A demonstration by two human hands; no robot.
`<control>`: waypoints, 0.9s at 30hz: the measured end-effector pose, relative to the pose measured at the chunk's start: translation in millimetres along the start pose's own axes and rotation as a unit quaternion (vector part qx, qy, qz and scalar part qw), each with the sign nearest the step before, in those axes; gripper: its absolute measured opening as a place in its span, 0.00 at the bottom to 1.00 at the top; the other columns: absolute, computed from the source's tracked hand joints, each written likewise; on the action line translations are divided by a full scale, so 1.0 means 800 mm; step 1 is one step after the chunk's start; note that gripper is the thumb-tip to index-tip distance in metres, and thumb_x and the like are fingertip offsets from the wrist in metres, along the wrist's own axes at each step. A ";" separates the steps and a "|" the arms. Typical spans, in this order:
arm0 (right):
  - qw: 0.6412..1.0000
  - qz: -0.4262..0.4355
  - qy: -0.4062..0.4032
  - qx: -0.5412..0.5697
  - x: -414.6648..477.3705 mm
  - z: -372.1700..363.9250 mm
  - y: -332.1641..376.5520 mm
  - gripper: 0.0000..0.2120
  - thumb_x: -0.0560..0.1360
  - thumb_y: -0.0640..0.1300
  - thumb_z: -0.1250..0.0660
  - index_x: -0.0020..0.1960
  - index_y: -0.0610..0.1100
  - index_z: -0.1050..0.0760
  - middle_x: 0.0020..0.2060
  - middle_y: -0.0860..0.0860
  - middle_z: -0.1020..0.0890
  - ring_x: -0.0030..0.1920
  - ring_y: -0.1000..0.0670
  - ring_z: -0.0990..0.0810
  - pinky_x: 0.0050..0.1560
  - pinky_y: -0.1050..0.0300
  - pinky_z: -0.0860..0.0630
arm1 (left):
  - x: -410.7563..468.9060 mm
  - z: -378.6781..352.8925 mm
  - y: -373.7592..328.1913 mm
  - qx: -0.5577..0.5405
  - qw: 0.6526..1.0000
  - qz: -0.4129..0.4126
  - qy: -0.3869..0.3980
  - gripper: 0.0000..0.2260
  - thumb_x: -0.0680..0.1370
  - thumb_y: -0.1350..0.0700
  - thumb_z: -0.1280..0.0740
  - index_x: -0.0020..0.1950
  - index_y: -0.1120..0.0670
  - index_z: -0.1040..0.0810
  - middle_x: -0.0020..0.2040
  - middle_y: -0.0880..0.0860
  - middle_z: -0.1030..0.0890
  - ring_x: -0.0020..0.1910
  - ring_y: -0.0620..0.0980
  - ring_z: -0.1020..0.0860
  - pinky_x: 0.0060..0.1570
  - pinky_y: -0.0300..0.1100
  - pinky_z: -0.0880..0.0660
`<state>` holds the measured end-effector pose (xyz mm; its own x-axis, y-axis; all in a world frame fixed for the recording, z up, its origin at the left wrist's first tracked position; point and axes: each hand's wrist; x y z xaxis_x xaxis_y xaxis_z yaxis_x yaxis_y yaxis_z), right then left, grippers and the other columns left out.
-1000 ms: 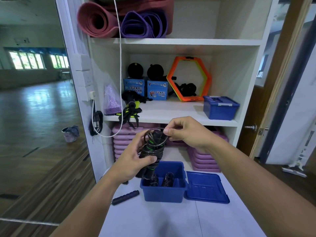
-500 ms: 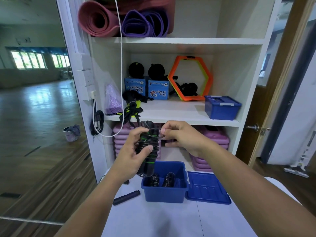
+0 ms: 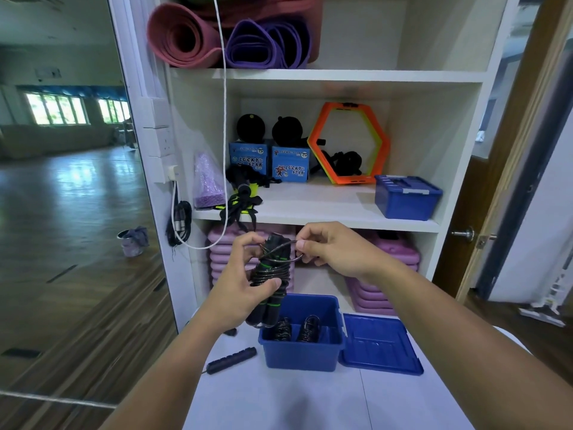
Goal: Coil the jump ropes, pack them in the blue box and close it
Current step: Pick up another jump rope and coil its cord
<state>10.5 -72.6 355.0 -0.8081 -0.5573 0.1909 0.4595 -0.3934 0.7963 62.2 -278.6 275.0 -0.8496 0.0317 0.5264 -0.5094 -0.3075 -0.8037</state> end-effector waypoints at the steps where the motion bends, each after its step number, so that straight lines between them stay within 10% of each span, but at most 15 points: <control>1: 1.000 0.002 -0.005 -0.016 0.001 0.001 0.001 0.06 0.80 0.45 0.34 0.46 0.47 0.20 0.45 0.47 0.15 0.44 0.52 0.19 0.49 0.56 0.24 | 0.000 0.000 0.001 -0.001 1.000 -0.001 0.006 0.30 0.73 0.63 0.26 0.64 0.38 0.34 0.54 0.44 0.23 0.58 0.55 0.23 0.56 0.50 0.21; 14: 0.996 0.036 -0.078 -0.008 0.012 0.004 0.015 0.06 0.75 0.46 0.26 0.44 0.43 0.15 0.29 0.60 0.18 0.31 0.64 0.23 0.34 0.73 0.31 | 0.001 0.015 -0.008 0.056 0.998 -0.024 0.006 0.17 0.71 0.48 0.27 0.50 0.36 0.34 0.44 0.42 0.19 0.40 0.47 0.20 0.46 0.58 0.19; 27: 0.983 0.158 -0.086 -0.024 0.020 -0.006 0.015 0.05 0.77 0.39 0.31 0.50 0.39 0.18 0.48 0.47 0.17 0.48 0.58 0.19 0.52 0.70 0.27 | 0.001 0.033 -0.013 0.107 0.990 -0.086 0.025 0.22 0.76 0.57 0.27 0.54 0.31 0.32 0.47 0.41 0.19 0.43 0.46 0.19 0.46 0.44 0.21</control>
<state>4.9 -89.7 364.4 -0.6701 -0.5272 0.5226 0.7119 -0.2572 0.6535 70.2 -300.3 291.4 -0.7613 0.1464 0.6316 -0.6109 -0.4883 -0.6232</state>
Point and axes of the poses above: each hand's wrist, its own x-axis towards the middle knuckle, its own z-axis out of the back of the hand, y = z × x
